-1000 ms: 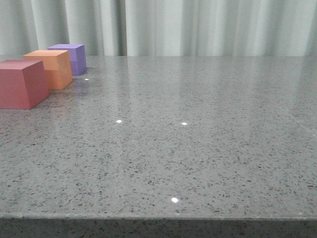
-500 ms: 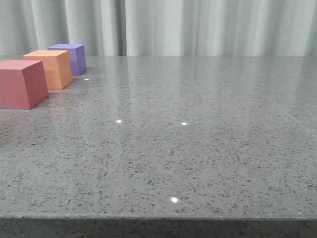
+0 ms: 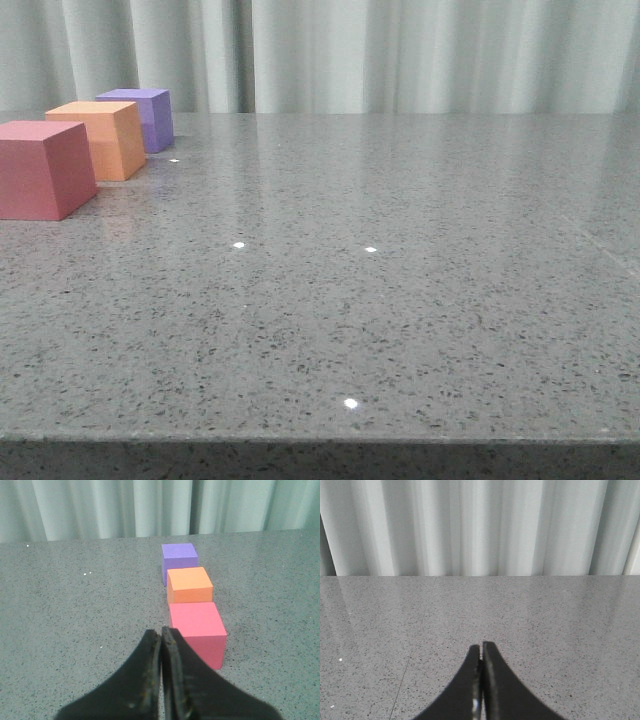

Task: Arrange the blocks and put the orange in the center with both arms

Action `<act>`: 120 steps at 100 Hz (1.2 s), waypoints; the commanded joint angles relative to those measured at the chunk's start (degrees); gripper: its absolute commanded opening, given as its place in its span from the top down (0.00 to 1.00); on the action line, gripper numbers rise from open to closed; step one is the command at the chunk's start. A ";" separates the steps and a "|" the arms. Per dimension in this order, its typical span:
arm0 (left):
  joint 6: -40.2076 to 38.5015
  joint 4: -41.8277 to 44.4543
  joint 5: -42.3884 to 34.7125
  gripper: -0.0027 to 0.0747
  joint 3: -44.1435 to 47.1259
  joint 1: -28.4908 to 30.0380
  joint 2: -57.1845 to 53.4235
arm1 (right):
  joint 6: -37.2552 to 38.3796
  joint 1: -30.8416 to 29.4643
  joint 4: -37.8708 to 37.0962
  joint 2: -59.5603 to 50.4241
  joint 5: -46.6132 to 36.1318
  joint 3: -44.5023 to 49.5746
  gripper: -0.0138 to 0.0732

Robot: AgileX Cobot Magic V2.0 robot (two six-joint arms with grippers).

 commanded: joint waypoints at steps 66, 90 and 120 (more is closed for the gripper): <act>-0.52 0.33 -5.55 0.99 -1.19 0.08 -0.45 | -0.56 -0.28 -0.26 0.35 -4.89 -1.44 0.92; -0.52 -1.93 -6.77 0.99 5.02 3.12 -10.01 | -0.56 -0.28 -0.26 0.35 -4.89 -1.44 0.92; -0.52 -2.20 -13.23 0.99 21.39 7.72 -25.96 | -0.56 -0.28 -0.26 0.35 -4.89 -1.44 0.92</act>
